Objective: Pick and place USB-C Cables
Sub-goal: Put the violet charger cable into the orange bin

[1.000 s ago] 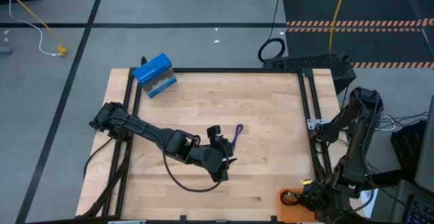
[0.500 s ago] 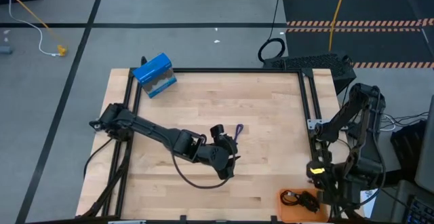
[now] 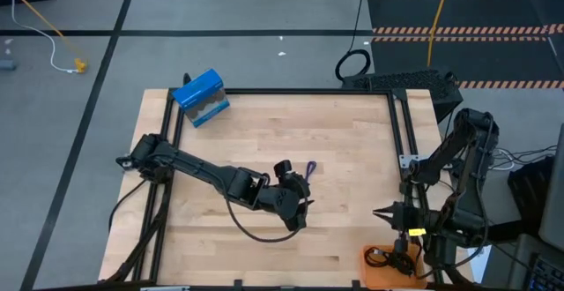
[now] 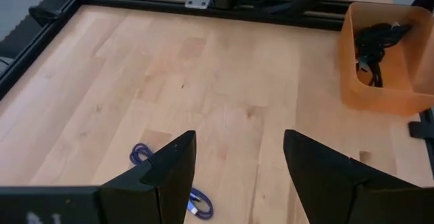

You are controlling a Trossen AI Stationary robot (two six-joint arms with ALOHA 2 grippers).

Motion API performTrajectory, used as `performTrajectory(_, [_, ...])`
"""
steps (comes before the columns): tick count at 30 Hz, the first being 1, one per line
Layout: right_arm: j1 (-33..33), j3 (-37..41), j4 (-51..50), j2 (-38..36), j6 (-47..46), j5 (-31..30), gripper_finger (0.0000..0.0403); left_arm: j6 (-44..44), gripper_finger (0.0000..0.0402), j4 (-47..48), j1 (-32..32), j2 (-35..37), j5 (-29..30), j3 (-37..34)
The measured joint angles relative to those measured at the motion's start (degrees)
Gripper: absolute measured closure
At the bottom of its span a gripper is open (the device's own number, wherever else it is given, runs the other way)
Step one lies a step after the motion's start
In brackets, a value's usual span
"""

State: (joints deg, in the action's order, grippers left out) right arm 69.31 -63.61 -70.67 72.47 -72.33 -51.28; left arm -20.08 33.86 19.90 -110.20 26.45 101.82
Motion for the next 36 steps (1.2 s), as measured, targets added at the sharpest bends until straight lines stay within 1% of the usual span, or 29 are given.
performTrajectory(4, [-0.73,0.0,0.55,-0.26,4.32,-1.2,0.0401,-1.21,0.0176,-0.13,-0.69,-1.42,0.49,-0.02])
performTrajectory(9, [-0.76,0.0,0.61,-0.37,6.12,-1.2,0.0399,-5.09,0.0176,0.6,-2.7,-3.78,0.57,0.0])
performTrajectory(13, [-0.76,0.0,0.62,-0.35,7.91,-1.14,0.0401,-10.66,0.0176,1.63,-4.79,-5.55,-1.45,0.05])
performTrajectory(15, [-0.76,0.0,0.63,-0.35,8.88,-1.12,0.0401,-12.26,0.0176,3.7,-5.57,-6.35,-1.94,-0.04])
performTrajectory(16, [-0.76,0.03,0.65,-0.35,9.31,-1.14,0.0401,-13.02,0.0176,2.94,-5.99,-7.11,-2.03,-0.03])
performTrajectory(22, [-0.78,0.22,0.62,-0.35,13.06,-1.16,0.0401,-14.88,0.0176,2.8,-7.32,-9.78,-3.77,0.02])
performTrajectory(23, [-0.92,0.22,0.6,-0.36,13.3,-1.16,0.0401,-14.99,0.0176,3.51,-7.53,-10.27,-4.01,-0.07])
performTrajectory(25, [-1.13,0.39,0.64,-0.37,13.52,-1.2,0.0401,-15.56,0.0176,1.56,-8.01,-11.38,-4.46,0.04])
performTrajectory(26, [-1.19,0.61,0.63,-0.39,13.5,-1.18,0.0401,-15.97,0.0176,2.65,-8.27,-11.59,-4.77,0.02])
performTrajectory(27, [-1.27,0.79,0.58,-0.43,13.52,-1.18,0.0401,-16.55,0.0176,3.65,-8.54,-11.94,-5.49,-0.07])
performTrajectory(29, [-1.5,1.18,0.64,-0.44,13.52,-1.18,0.0401,-18.2,0.0176,1.97,-9.24,-13.1,-7.2,0.11])
performTrajectory(31, [-1.7,1.57,0.68,-0.44,13.51,-1.17,0.0401,-18.68,0.0176,3.99,-9.76,-13.97,-9.05,-0.08])
performTrajectory(33, [-2.03,2.15,1.22,-0.44,13.5,-1.18,0.0401,-19.05,0.0176,1.9,-10.34,-15.14,-10.86,0.02])
performTrajectory(34, [-2.31,2.43,1.63,-0.44,13.52,-1.16,0.0401,-19.12,0.0176,2.61,-10.61,-15.4,-11.6,0.0])
performTrajectory(35, [-2.64,2.73,2.26,-0.46,13.58,-1.16,0.0401,-19.28,0.0176,3.75,-10.83,-15.82,-12.0,-0.07])
performTrajectory(36, [-2.97,3.04,2.82,-0.49,13.72,-1.11,0.0401,-19.56,0.0176,2.69,-11.07,-16.47,-12.09,-0.03])
